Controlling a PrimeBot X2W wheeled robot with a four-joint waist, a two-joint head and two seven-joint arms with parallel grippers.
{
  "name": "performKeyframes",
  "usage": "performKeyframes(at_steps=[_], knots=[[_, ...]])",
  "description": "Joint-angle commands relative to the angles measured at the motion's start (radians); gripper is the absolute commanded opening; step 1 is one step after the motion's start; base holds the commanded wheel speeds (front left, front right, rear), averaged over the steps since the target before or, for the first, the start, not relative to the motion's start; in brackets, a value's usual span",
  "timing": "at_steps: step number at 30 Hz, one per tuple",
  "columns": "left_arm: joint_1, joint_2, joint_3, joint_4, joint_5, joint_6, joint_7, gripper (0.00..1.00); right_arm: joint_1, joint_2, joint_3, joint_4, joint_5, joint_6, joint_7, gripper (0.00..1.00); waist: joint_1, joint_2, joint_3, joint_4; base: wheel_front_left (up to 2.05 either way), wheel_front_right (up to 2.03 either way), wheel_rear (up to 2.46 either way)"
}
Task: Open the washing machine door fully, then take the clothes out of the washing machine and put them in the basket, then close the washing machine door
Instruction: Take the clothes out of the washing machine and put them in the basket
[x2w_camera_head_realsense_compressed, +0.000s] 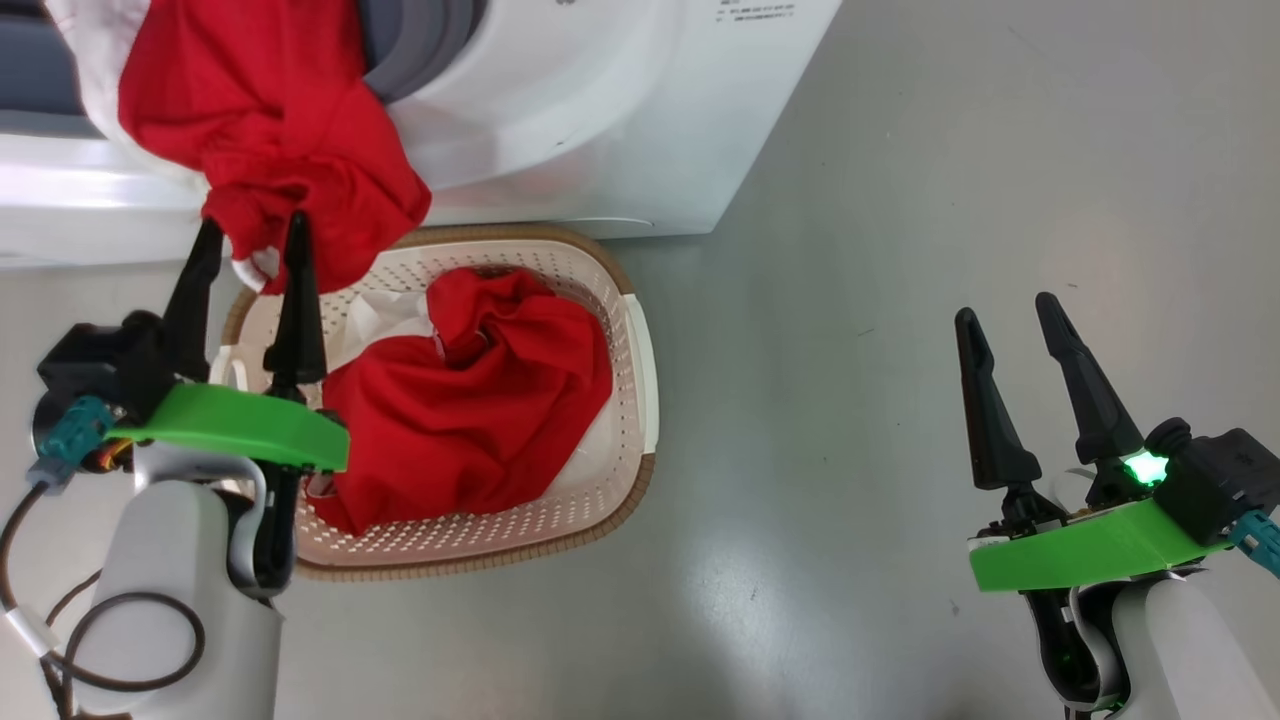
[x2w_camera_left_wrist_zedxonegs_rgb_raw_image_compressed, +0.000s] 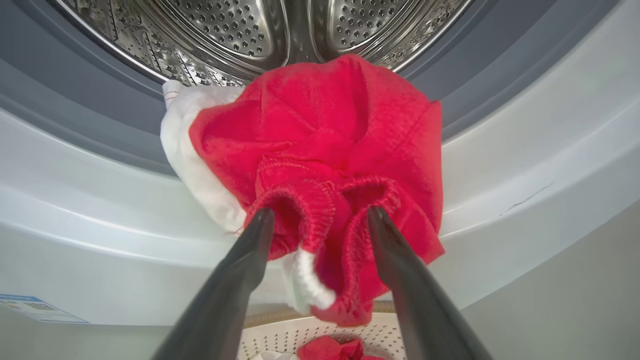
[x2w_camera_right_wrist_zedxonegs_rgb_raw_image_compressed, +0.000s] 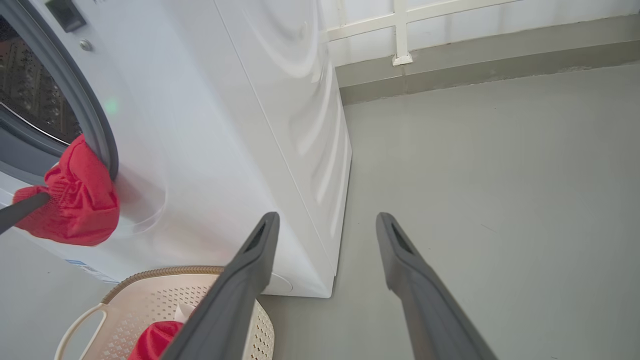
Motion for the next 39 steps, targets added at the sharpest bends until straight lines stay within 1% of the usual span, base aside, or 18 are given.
performKeyframes(at_steps=[1,14,20,30,39], knots=[[0.032,0.029,0.025,-0.031,0.007,-0.005,-0.004,1.0,-0.005,0.001,0.018,-0.022,-0.005,0.006,-0.006,1.0,0.0,-0.0001,-0.004,0.006,0.0,0.0,0.0],[0.106,0.008,0.032,-0.128,0.032,-0.005,-0.004,1.0,0.002,-0.006,0.015,-0.019,-0.012,0.006,-0.006,1.0,0.0,-0.0001,-0.033,0.028,0.0,0.0,0.0],[0.188,0.002,0.047,-0.206,0.056,-0.005,-0.004,1.0,0.016,-0.013,0.008,-0.024,-0.011,0.006,-0.006,1.0,0.0,-0.0001,-0.049,0.032,0.0,0.0,0.0],[0.328,-0.016,0.085,-0.338,0.054,-0.005,-0.004,1.0,0.051,-0.014,-0.004,-0.03,-0.008,0.006,-0.006,1.0,0.0,-0.0001,-0.064,0.028,0.0,0.0,0.0],[0.35,-0.024,0.089,-0.364,0.053,-0.005,-0.004,1.0,0.051,-0.011,-0.004,-0.03,-0.009,0.006,-0.006,1.0,0.0,-0.0001,-0.063,0.025,0.0,0.0,0.0]])
